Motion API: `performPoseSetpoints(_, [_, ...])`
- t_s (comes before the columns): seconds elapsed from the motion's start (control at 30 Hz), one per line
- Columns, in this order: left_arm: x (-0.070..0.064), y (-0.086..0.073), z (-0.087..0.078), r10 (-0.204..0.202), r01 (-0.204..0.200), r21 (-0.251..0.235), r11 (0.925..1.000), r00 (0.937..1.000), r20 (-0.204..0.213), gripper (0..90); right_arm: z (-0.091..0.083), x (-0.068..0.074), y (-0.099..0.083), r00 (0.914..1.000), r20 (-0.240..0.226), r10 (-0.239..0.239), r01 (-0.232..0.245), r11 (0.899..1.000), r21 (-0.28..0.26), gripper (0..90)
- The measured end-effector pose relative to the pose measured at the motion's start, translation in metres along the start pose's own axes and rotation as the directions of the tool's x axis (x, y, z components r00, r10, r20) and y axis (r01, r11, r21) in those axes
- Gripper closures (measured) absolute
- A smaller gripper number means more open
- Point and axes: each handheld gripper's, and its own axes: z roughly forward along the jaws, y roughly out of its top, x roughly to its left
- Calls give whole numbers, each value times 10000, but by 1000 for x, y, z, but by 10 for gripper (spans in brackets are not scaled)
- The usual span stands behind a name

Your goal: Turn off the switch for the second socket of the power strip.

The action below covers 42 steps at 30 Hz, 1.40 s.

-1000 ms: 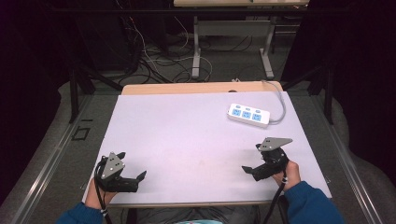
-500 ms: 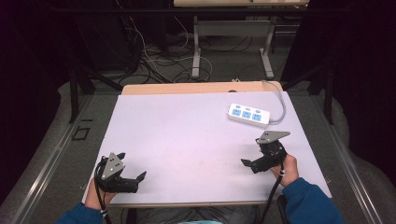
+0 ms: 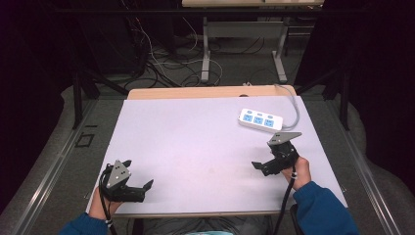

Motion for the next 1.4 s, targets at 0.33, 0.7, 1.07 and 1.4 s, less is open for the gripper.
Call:
performPoseSetpoints(0.33, [1,0,0,26,-26,-2,10000,10000,13,4,7,-10,7,9998,157,93,-93,10000,13,6])
performPoseSetpoints(0.7, [0,0,1,-64,64,37,10000,10000,56,4,16,-27,14,9992,315,261,-264,9996,88,7])
performPoseSetpoints(1.07, [0,0,1,-23,23,50,10000,10000,65,3,23,-37,19,9984,427,382,-389,9991,162,7])
performPoseSetpoints(1.4, [0,0,1,-12,12,32,10000,10000,33,3,28,-46,23,9975,469,532,-539,9985,129,4])
